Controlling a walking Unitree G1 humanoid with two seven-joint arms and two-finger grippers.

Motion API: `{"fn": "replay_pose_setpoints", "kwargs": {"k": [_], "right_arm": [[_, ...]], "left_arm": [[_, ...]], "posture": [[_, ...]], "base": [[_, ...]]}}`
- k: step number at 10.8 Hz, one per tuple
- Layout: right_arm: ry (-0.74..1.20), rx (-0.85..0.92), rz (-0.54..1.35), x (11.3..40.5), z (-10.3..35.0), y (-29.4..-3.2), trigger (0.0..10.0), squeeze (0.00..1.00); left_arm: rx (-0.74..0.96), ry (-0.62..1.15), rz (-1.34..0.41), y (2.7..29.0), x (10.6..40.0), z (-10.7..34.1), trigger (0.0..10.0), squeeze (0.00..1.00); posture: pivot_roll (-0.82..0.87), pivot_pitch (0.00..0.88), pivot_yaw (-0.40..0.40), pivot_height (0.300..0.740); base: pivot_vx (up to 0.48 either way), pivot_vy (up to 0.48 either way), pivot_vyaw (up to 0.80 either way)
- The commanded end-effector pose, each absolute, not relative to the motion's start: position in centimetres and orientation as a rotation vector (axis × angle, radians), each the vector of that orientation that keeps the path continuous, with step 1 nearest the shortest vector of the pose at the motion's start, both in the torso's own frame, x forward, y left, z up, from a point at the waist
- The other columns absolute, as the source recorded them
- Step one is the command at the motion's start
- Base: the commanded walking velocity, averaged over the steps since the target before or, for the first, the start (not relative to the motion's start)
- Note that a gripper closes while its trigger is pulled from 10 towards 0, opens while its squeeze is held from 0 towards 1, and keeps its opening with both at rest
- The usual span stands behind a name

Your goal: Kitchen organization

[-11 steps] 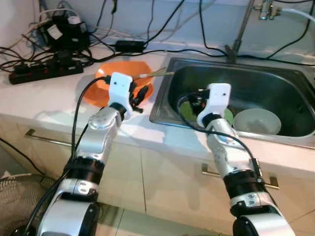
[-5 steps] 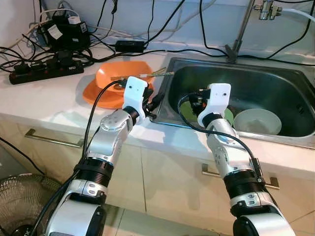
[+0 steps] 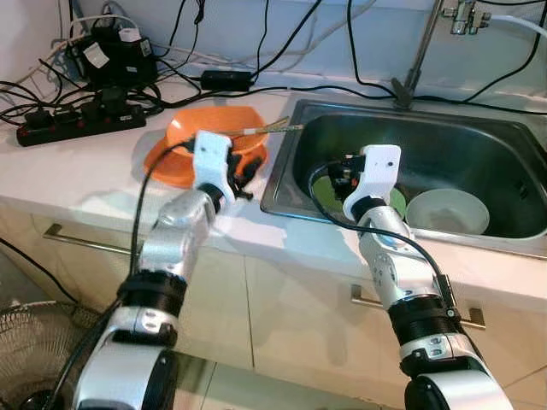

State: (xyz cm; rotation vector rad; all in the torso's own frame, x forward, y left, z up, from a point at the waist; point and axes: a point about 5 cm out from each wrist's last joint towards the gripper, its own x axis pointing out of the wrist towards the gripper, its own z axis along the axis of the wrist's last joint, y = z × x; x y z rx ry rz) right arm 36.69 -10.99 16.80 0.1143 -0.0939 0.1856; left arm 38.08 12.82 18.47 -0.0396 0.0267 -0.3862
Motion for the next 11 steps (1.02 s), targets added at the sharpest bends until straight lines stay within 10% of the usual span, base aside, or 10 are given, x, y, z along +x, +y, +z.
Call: {"fn": "replay_pose_setpoints", "kwargs": {"k": [1, 11], "right_arm": [[-0.104, 0.121, 0.181, 36.9, 17.1, -11.0, 10.0, 0.0], [-0.101, 0.123, 0.19, 37.0, 17.2, -10.7, 10.0, 0.0]], "left_arm": [[-0.047, 0.036, -0.357, 13.5, 38.3, 18.6, 10.0, 0.0], [-0.016, 0.003, -0.245, 16.9, 35.7, 19.5, 10.0, 0.0]], "posture": [[0.15, 0.017, 0.005, 0.74], [0.18, 0.02, -0.008, 0.74]], "base": [[0.0, 0.0, 0.0], [0.0, 0.0, 0.0]]}}
